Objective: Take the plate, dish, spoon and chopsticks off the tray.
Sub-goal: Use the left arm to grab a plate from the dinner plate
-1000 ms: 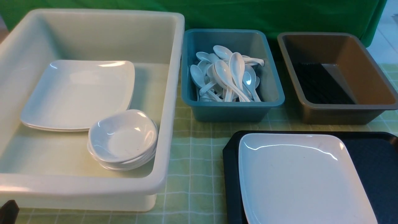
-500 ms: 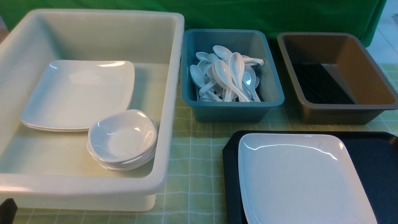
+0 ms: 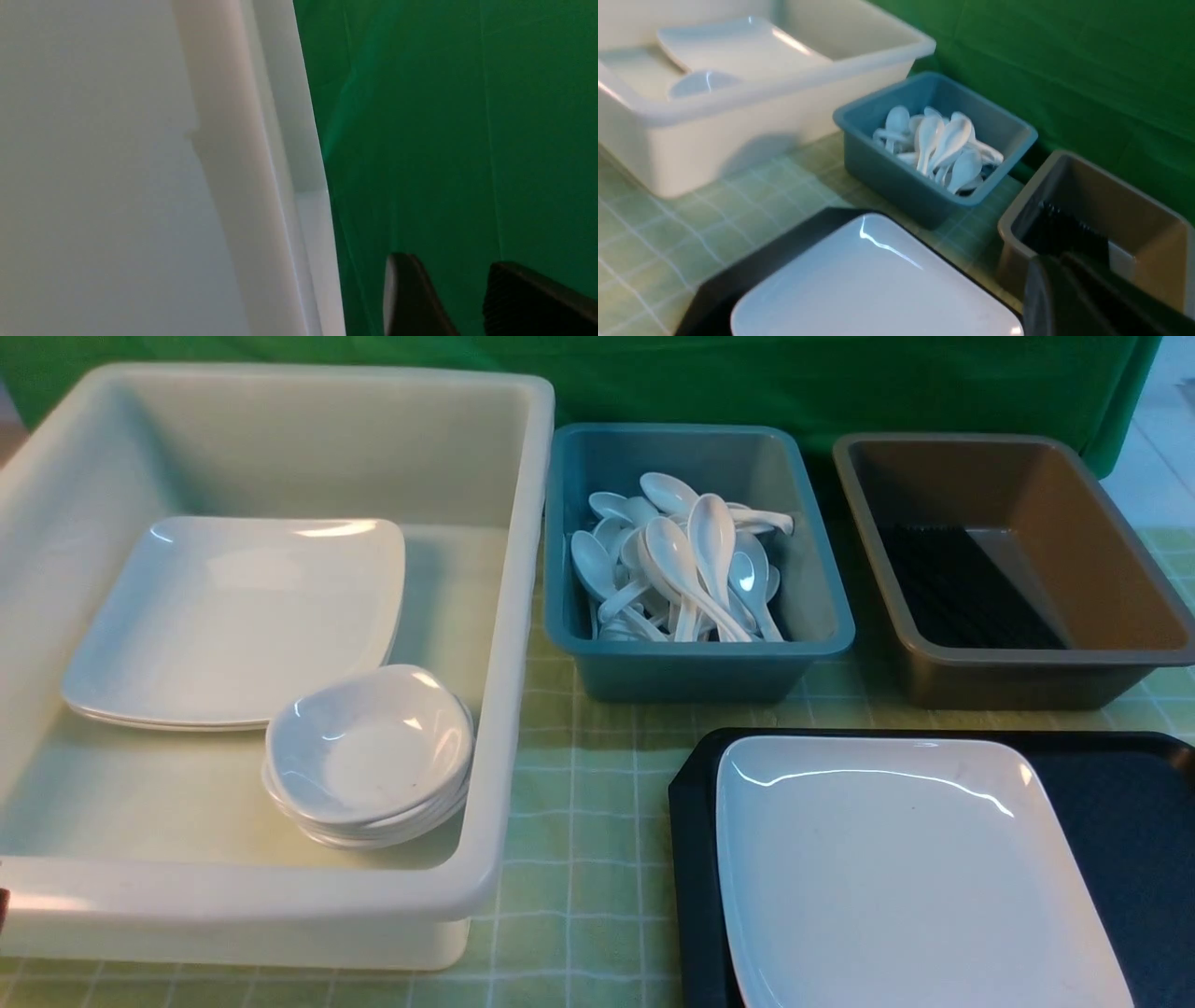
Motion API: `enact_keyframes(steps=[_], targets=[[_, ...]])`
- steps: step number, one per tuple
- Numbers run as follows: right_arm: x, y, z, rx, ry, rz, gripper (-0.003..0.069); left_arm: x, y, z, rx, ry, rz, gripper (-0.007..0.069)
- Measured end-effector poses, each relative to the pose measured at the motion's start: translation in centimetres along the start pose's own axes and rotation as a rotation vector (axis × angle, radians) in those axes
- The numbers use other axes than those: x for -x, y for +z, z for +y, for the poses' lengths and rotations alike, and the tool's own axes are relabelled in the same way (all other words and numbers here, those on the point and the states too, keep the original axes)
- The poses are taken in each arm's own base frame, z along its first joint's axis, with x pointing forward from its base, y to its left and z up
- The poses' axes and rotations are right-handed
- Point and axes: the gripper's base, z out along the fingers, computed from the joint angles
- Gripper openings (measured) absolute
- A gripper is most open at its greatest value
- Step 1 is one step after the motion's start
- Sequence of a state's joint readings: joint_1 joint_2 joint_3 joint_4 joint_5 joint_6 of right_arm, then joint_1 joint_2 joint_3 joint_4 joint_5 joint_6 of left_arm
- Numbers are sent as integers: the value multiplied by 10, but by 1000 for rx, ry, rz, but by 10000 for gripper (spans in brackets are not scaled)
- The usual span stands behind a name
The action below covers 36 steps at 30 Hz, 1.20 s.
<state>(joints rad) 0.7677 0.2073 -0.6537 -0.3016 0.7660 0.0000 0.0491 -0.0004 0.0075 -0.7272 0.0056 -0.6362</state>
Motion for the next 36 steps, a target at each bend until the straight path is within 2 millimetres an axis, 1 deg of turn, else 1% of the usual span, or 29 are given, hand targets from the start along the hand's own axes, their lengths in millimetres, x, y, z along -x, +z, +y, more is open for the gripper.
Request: enact_keyframes(steps=[9,11,12,14,15,17,20,21,22,23,24,25,26,27,28,29,30,31,32,33,34,35,36], targets=[[-1,0,-1,-9,-30,7,19,4,0,-3,-36,-122,-43,218],[-1,0,-1,-9,-30,7,22,3,0,-4,-32,-120,-31,183],[-1,0,-1,-9,-30,7,22,3,0,-6,-34,-122,-29,179],[-1,0,-1,-9,-30,7,26,3,-1,-13,-38,-108,-3,125],[-1,0,-1,-9,-30,7,29,2,-3,-24,-49,-79,23,76],[-1,0,-1,-9,-30,7,34,1,-7,-44,-63,-16,77,14],[-1,0,-1,-9,-24,7,41,0,-14,-75,-71,76,157,-11],[-1,0,-1,-10,-22,7,43,0,-15,-85,-62,109,188,-13],[-1,0,-1,-10,-19,7,46,-2,-15,-89,-47,130,214,-13],[-1,0,-1,-10,-10,7,48,-2,-14,-101,-26,176,261,-15],[-1,0,-1,-10,4,7,55,-4,-6,-126,43,289,382,-18],[-1,0,-1,-10,4,7,55,-6,-6,-127,62,302,411,-18],[-1,0,-1,-10,7,7,57,-6,0,-136,92,346,458,-18],[-1,0,-1,-10,8,7,60,-8,7,-146,147,408,553,-18],[-1,0,-1,-10,10,7,62,-11,21,-149,235,444,665,-18],[-1,0,-1,-10,12,7,64,-12,31,-154,274,482,736,-18],[-1,0,-1,-10,18,7,67,-17,62,-151,391,535,939,-18],[-1,0,-1,-10,18,7,68,-19,74,-150,410,540,998,-18],[-1,0,-1,-10,18,7,69,-20,79,-148,426,527,1026,-18],[-1,0,-1,-10,19,6,71,-27,103,-140,444,490,1125,-18],[-1,0,-1,-10,19,6,71,-30,109,-137,444,467,1158,-18],[-1,0,-1,-10,19,6,73,-38,120,-131,448,441,1213,-18],[-1,0,-1,-10,19,6,74,-45,126,-126,454,429,1253,-18]])
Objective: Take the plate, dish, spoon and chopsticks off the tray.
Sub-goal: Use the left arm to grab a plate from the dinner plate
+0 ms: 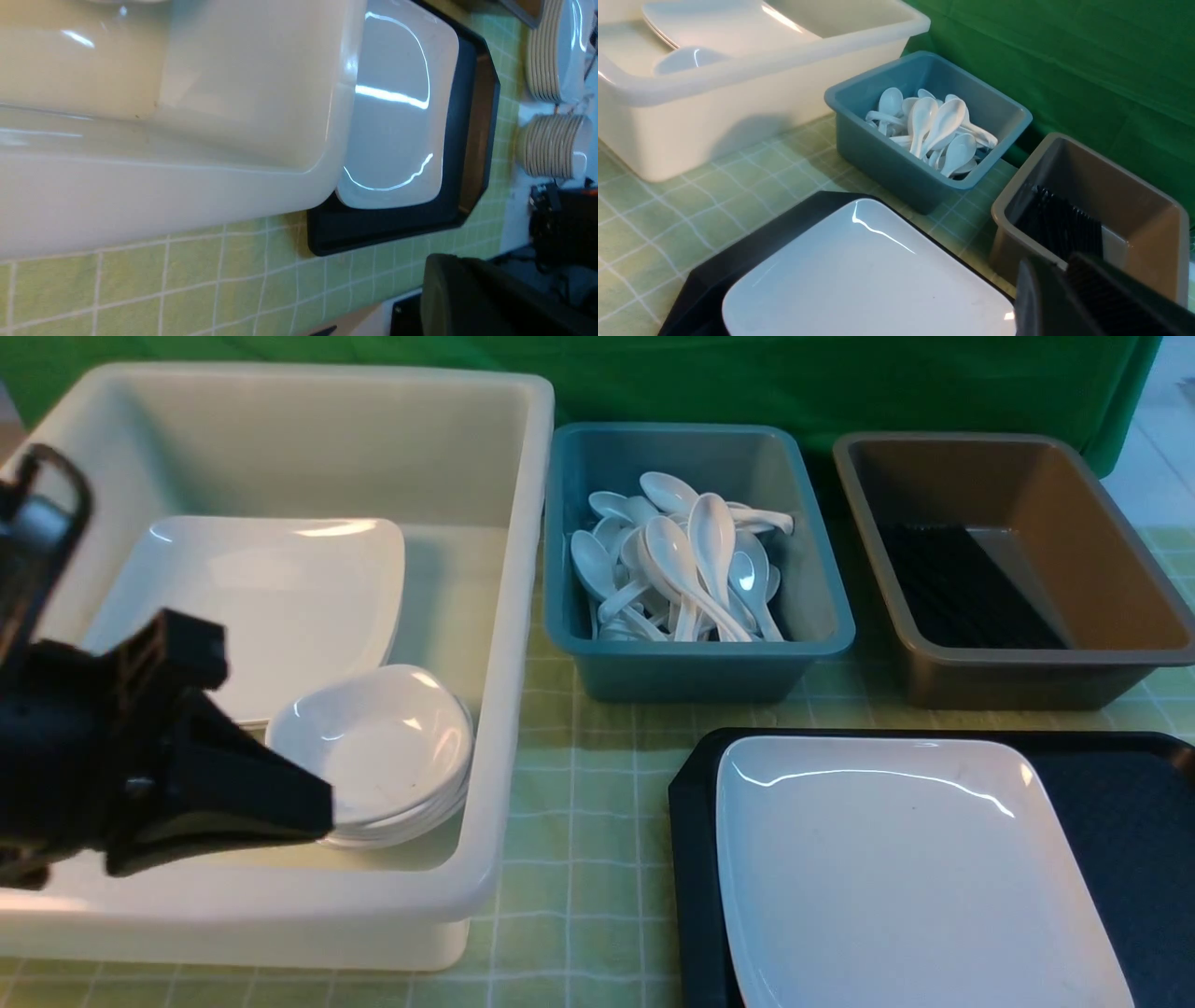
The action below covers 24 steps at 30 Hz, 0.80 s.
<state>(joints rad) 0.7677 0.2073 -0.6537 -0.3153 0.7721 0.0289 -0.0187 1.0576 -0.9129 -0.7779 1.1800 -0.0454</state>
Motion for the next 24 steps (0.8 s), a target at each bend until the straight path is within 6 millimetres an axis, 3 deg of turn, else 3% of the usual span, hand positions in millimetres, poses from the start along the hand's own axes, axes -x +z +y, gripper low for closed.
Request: enact_keyframes(steps=[3,6,7,10,12,13,15,18,22,24], targets=[[0,0,0,0,0,0,79,2,31,-11,-6,20,68,-17],[0,0,0,0,0,0,83,-11,68,-31,6,48,133,-15],[0,0,0,0,0,0,83,-10,69,-30,11,48,128,-15],[0,0,0,0,1,0,85,-35,124,-54,59,85,264,0],[0,0,0,0,2,0,87,-42,151,-59,92,97,319,17],[0,0,0,0,2,0,87,-44,154,-61,91,101,326,19],[0,0,0,0,2,-1,92,-49,191,-69,134,124,381,59],[0,0,0,0,2,-1,100,-48,227,-76,171,157,415,119],[0,0,0,0,3,-1,103,-43,261,-86,196,194,439,212],[0,0,0,0,3,-1,103,-41,269,-88,206,191,451,239]])
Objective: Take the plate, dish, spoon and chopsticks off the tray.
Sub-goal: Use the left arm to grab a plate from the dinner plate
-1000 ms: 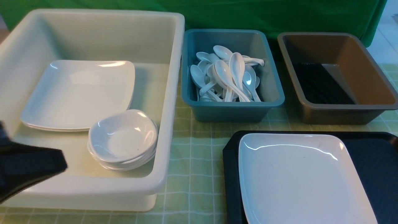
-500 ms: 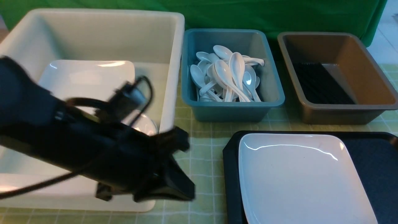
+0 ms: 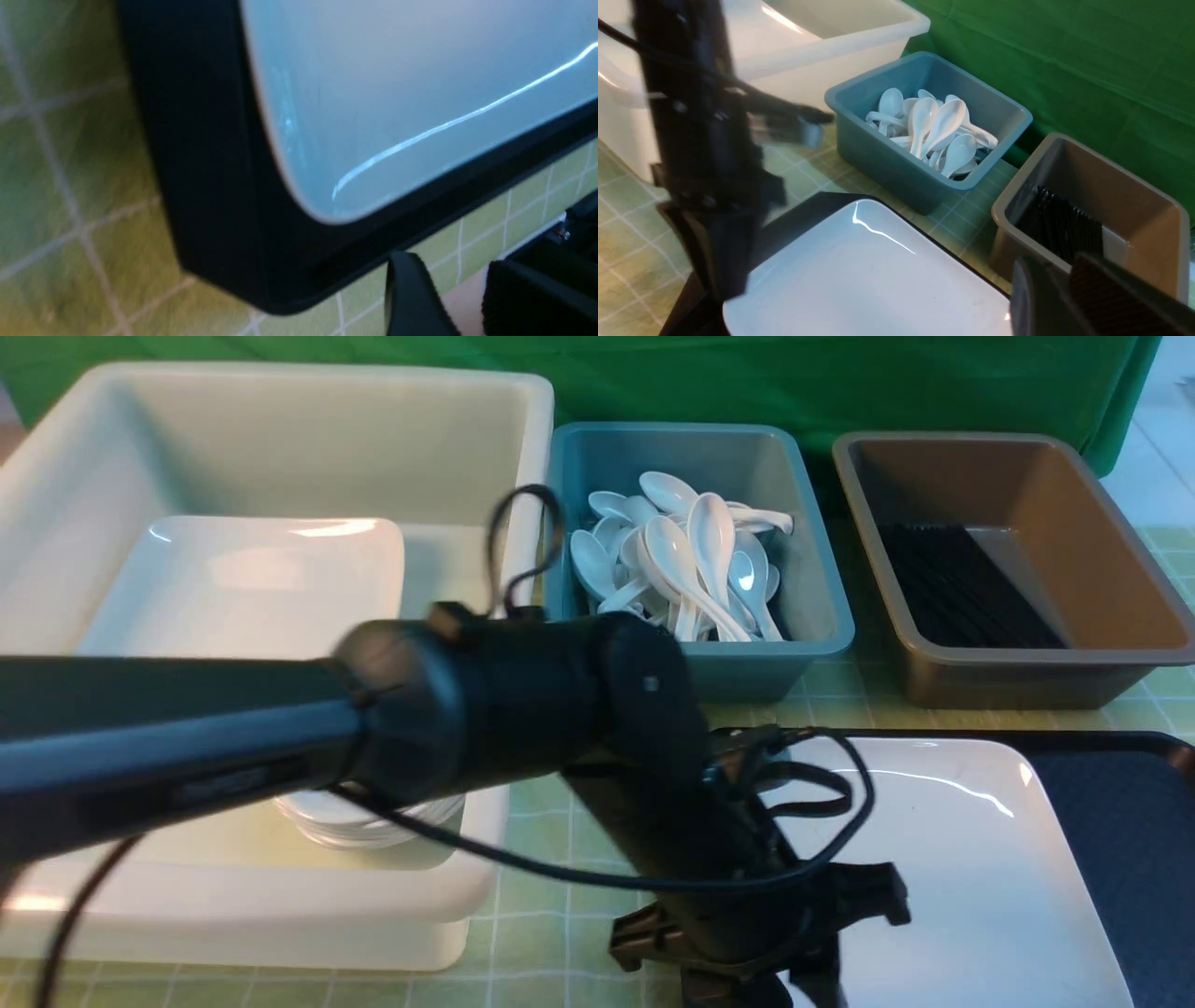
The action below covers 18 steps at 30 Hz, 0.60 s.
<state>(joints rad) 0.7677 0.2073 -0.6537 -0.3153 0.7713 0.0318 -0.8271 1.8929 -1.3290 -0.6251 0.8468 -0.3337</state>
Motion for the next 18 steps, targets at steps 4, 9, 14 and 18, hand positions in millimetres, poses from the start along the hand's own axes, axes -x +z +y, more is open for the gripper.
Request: enact_keyframes(steps=[4,9,14,18], targets=[[0,0,0,0,0,0,108,6,13,5,59,-31,35,285],[0,0,0,0,0,0,113,2,25,14,156,-90,56,298],[0,0,0,0,0,0,116,1,28,11,161,-88,17,298],[0,0,0,0,0,0,118,6,30,10,158,-94,-39,298]])
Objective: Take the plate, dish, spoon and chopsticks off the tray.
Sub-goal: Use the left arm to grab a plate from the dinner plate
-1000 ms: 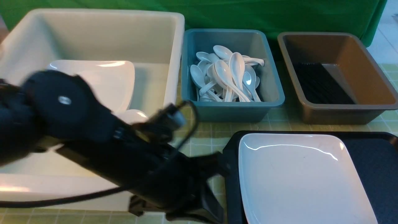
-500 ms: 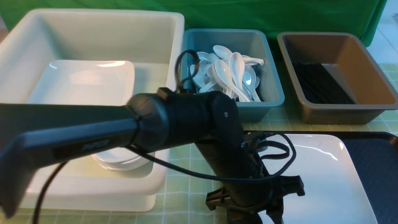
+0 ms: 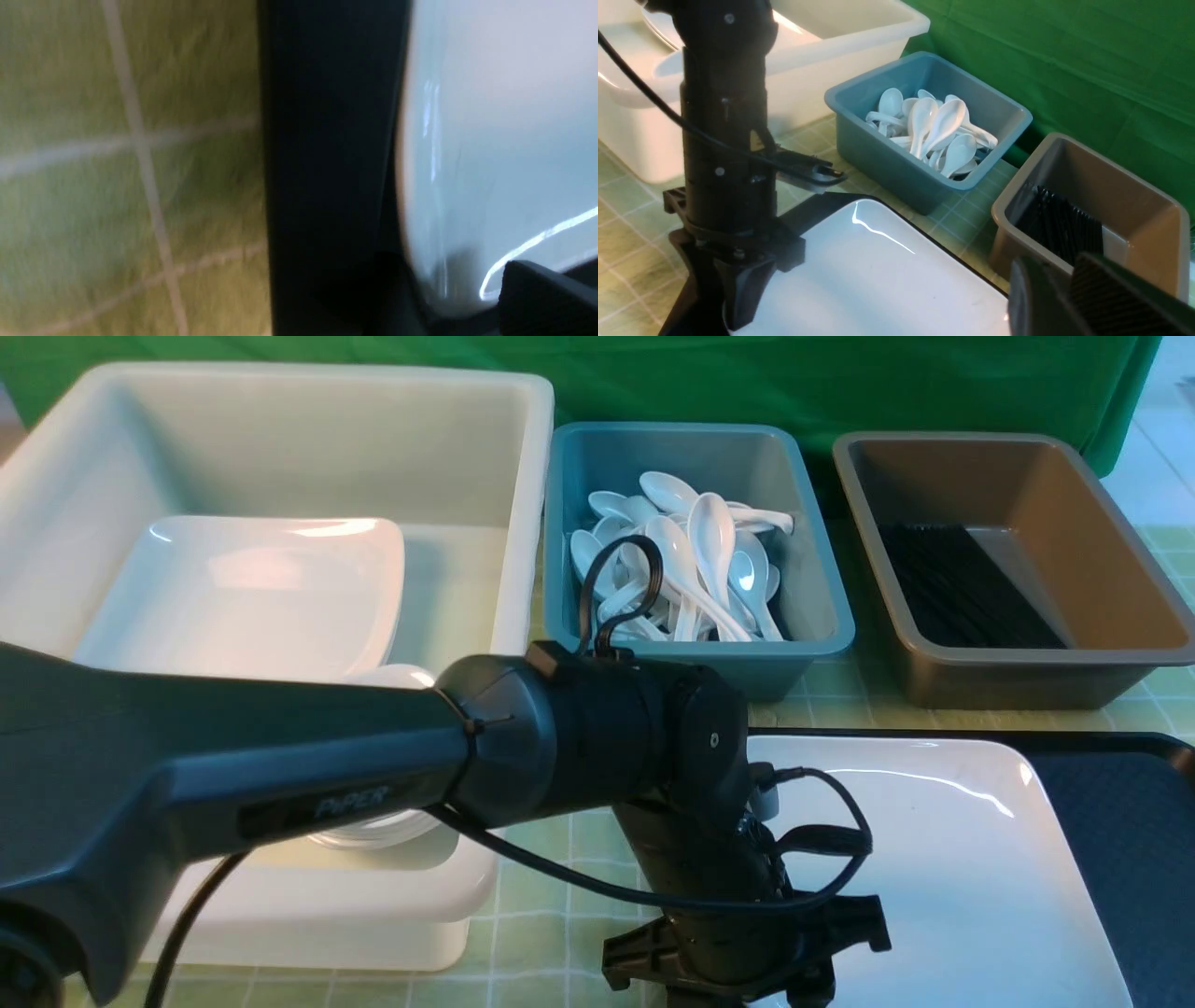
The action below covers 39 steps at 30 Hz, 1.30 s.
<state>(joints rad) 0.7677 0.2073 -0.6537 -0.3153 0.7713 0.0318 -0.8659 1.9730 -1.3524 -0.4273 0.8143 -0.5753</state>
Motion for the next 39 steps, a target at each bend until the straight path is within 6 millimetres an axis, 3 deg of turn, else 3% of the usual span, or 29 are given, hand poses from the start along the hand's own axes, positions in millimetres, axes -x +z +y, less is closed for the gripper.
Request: enact_keyframes(steps=[9,23,31,39], targets=[[0,0,0,0,1,0,124,10,15,-2,-48,-17,-68,298],[0,0,0,0,28,-1,127,28,9,-6,-31,193,-257,298],[0,0,0,0,30,-1,127,30,10,-12,-103,126,-273,299],[0,0,0,0,30,-1,127,34,30,-13,-154,26,-236,290]])
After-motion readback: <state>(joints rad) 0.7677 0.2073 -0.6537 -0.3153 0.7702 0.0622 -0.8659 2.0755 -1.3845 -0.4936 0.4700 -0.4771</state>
